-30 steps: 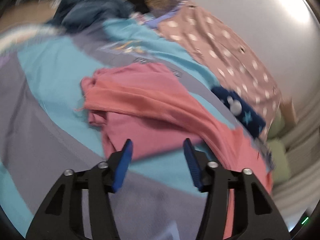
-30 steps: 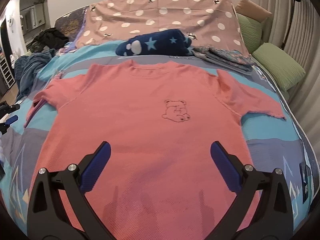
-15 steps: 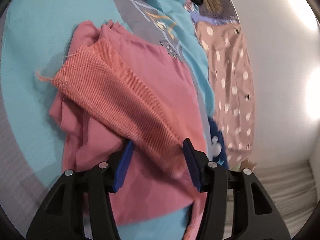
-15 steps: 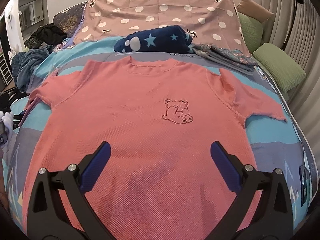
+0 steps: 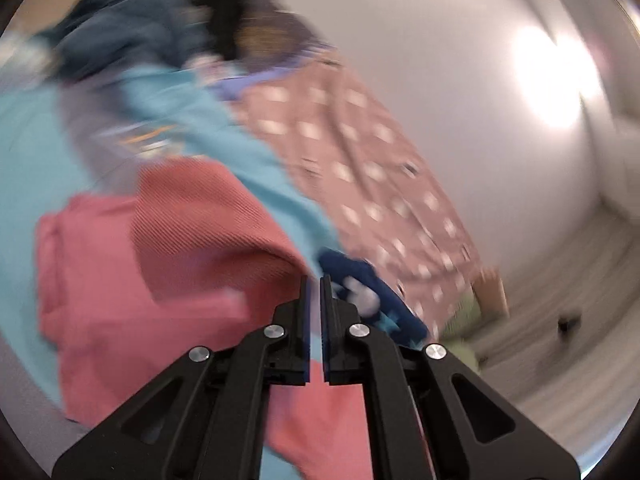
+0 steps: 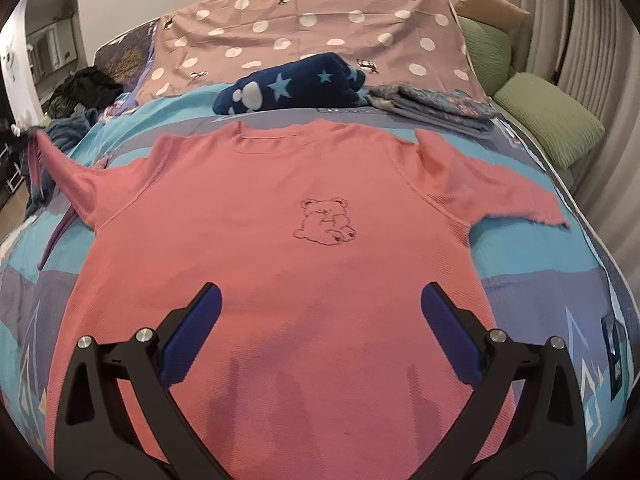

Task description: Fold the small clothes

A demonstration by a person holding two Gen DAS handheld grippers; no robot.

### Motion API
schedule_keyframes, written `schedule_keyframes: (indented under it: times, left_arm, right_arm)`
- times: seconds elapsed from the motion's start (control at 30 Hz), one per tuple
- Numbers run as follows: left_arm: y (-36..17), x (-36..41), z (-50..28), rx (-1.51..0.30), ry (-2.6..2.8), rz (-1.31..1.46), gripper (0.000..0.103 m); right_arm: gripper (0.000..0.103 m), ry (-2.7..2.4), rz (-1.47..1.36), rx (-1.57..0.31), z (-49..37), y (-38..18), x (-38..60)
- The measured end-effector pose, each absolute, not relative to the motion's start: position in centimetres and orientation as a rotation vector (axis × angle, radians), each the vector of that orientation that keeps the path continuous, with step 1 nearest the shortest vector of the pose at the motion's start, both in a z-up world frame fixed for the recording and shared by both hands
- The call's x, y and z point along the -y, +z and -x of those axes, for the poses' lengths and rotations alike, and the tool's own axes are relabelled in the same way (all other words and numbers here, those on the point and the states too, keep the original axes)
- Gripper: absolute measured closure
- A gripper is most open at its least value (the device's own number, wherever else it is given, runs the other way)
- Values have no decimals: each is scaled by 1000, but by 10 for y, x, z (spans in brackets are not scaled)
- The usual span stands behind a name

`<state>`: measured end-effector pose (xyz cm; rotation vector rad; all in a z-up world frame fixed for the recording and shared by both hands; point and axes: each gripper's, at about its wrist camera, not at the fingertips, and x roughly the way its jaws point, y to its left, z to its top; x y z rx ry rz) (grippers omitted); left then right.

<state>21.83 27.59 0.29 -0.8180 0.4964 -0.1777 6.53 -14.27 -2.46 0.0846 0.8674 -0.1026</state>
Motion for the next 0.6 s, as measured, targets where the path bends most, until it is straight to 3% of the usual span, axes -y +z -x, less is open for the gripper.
schedule_keyframes:
  times: [0.17, 0.27, 0.37, 0.5, 0.57, 0.6]
  left_arm:
    - [31, -132, -218, -587, -395, 450, 100]
    - [5, -33, -206, -669, -465, 101, 98]
    - [-37, 19, -184, -766, -542, -76, 94]
    - [-66, -21, -180, -861, -486, 47, 91]
    - [-64, -63, -184, -847, -408, 171, 77]
    - [-60, -102, -189, -822, -330, 266, 61]
  right_arm:
    - [2, -138, -121, -856, -58, -24, 163]
    - [2, -167, -138, -853, -53, -23, 178]
    - [2, -192, -145, -848, -46, -20, 194]
    - [2, -221, -145, -844, -40, -20, 210]
    - [2, -231, -156, -846, -39, -22, 217]
    - [2, -233, -161, -847, -39, -23, 219]
